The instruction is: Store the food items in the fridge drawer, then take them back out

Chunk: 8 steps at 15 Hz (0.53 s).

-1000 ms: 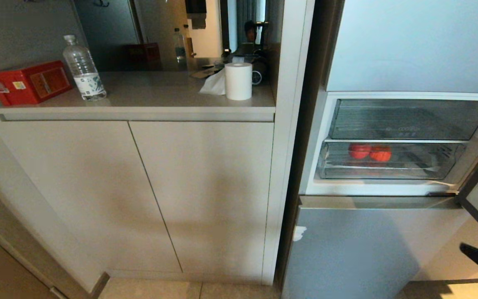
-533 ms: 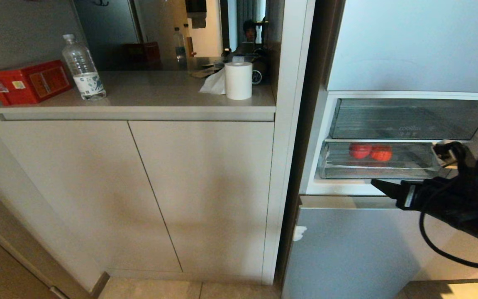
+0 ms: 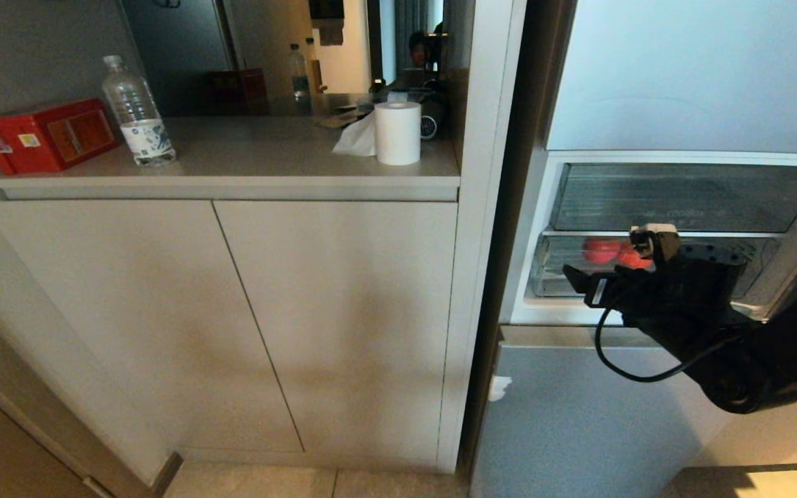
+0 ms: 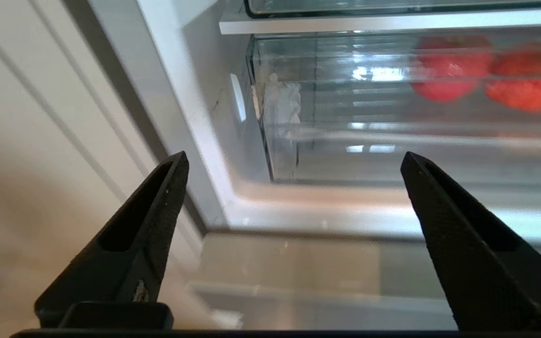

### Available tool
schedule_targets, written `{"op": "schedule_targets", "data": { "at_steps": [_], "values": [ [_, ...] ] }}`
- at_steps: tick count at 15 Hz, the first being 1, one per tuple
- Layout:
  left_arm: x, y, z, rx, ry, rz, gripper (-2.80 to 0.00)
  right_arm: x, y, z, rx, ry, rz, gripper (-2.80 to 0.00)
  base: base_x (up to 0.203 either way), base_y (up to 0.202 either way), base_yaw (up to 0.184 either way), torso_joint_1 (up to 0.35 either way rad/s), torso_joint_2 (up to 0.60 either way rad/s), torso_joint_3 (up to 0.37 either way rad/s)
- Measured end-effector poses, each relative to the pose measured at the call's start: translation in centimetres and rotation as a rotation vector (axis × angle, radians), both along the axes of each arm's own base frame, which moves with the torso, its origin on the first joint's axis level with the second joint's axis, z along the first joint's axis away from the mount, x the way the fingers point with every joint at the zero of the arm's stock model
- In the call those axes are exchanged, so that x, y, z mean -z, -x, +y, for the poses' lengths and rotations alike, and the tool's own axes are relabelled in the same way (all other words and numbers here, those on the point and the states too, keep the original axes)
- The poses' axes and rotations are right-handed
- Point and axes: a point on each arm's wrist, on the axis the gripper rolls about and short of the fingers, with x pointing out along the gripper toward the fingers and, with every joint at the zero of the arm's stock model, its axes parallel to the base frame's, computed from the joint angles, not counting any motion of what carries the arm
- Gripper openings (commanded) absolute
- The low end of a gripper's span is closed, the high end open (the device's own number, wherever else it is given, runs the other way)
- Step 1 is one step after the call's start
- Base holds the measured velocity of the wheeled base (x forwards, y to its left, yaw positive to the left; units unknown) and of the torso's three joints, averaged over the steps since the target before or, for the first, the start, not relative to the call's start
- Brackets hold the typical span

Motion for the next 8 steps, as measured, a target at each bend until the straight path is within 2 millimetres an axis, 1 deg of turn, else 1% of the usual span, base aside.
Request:
{"op": "schedule_targets", "data": {
  "at_steps": [4,8],
  "values": [
    [0.0,0.0,0.0,0.0,0.0,0.0,-2.8,2.1,-2.5,0.1,0.006,0.037,-0.066,0.0,0.0,0.0,0.0,0.0,0.0,0.0],
    [0.0,0.0,0.0,0.0,0.0,0.0,-2.8,3.8,-4.1,0.3,0.008,0.04,-0.071,0.0,0.0,0.0,0.0,0.0,0.0,0.0]
  ]
}}
